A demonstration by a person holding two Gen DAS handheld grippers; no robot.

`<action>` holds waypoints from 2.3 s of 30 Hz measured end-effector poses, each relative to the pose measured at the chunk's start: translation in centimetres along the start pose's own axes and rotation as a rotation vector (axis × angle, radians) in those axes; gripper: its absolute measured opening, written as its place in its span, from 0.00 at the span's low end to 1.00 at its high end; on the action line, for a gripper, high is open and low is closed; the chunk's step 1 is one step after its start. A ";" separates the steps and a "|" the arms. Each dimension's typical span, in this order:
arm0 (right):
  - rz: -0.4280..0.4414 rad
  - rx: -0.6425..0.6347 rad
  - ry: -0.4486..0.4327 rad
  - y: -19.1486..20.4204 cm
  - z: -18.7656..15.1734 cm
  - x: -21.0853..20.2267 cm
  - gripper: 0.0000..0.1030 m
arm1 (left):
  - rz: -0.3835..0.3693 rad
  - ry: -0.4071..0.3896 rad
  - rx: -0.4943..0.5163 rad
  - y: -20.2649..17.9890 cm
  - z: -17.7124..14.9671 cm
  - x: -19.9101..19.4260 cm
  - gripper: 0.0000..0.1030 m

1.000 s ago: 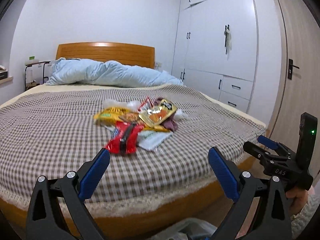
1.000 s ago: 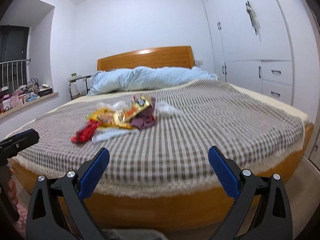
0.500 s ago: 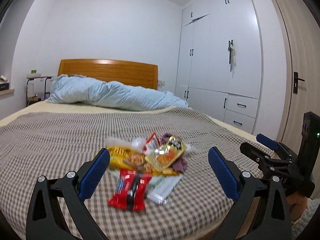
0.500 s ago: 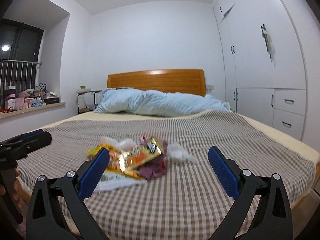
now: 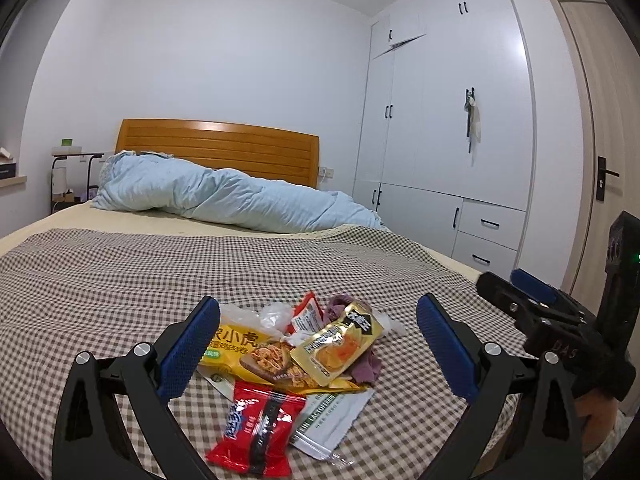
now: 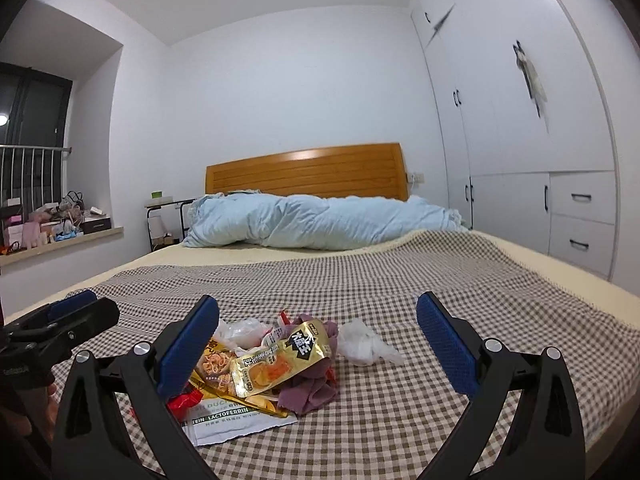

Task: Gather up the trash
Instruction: 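Reach both grippers toward the snack wrappers on the bed, then grasp the gold snack stick packet with the right gripper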

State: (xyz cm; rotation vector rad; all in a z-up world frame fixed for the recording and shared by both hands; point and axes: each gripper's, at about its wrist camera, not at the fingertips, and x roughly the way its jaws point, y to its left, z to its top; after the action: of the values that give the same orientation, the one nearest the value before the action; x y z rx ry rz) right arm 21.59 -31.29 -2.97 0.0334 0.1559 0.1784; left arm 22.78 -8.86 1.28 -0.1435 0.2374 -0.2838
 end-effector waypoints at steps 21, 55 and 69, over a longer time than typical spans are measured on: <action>-0.128 0.086 0.071 0.5 -1.7 1.4 0.92 | 0.031 0.052 -0.052 1.8 -2.2 1.5 0.93; -0.054 0.330 0.486 2.0 -7.2 15.0 0.92 | 0.084 0.181 -0.160 7.2 -2.4 4.4 0.93; 0.129 0.475 0.440 0.6 -6.5 12.9 0.09 | 0.091 0.207 -0.138 6.6 -3.1 4.9 0.93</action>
State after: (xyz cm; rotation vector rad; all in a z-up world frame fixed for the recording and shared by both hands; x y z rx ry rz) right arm 32.99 -28.30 -11.27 0.4805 0.6343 0.2732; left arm 28.24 -4.39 -3.84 -0.2390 0.4681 -0.1916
